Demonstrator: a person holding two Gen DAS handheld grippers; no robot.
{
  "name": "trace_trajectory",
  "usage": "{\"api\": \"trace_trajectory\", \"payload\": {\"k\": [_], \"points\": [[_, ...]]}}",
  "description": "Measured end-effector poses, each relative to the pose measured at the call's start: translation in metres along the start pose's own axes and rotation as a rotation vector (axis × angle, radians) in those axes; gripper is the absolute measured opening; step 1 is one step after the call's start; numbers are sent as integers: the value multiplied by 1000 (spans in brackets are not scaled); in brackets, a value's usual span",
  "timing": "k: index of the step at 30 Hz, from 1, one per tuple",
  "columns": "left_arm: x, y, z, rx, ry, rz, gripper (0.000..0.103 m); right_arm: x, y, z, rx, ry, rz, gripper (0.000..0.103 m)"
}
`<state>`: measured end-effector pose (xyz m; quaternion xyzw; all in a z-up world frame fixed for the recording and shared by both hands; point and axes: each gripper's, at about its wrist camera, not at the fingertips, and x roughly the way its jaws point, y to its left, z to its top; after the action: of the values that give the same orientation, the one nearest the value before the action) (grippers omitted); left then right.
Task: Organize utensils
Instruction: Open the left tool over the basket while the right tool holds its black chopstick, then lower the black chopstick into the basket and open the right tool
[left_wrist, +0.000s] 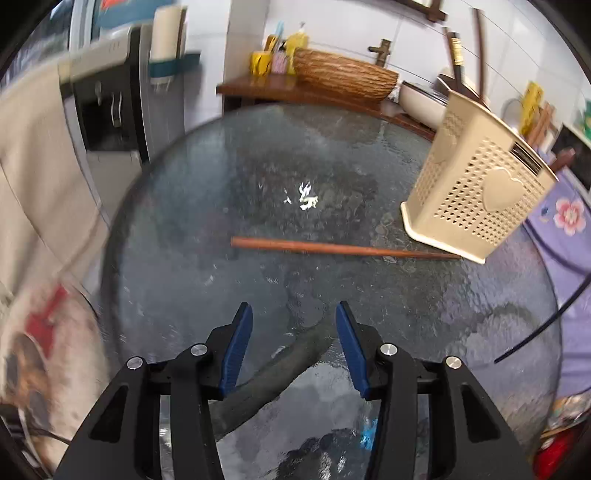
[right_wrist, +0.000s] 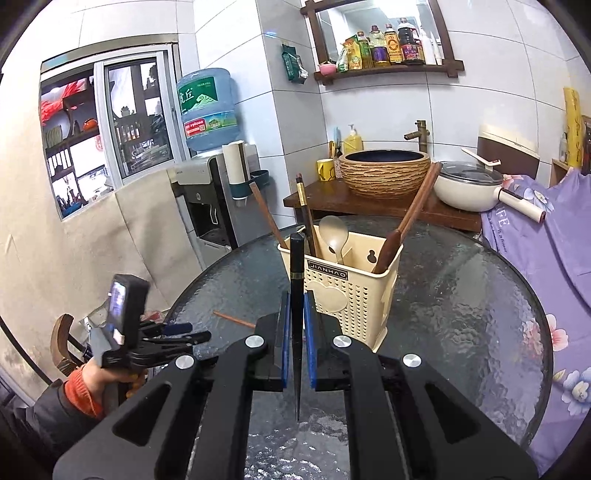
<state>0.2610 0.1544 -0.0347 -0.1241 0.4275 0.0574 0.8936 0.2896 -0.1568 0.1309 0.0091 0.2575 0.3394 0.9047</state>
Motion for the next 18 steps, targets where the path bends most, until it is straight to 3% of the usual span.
{"api": "trace_trajectory", "payload": {"k": [3,7,13,18], "points": [[6,-1,3,-3,1,13,46,-1,0,1,-3,-2,0,8],[7,-8,5,-16,-4,-24,46,-7,-1,15,-3,-33,-1,8],[-16,-34,0,34,-70,-58,47,-26,-6,69,10,-134,15,8],[-46,-39,5,45,-177,-38,51,-39,-4,121,-28,-221,-50,8]]}}
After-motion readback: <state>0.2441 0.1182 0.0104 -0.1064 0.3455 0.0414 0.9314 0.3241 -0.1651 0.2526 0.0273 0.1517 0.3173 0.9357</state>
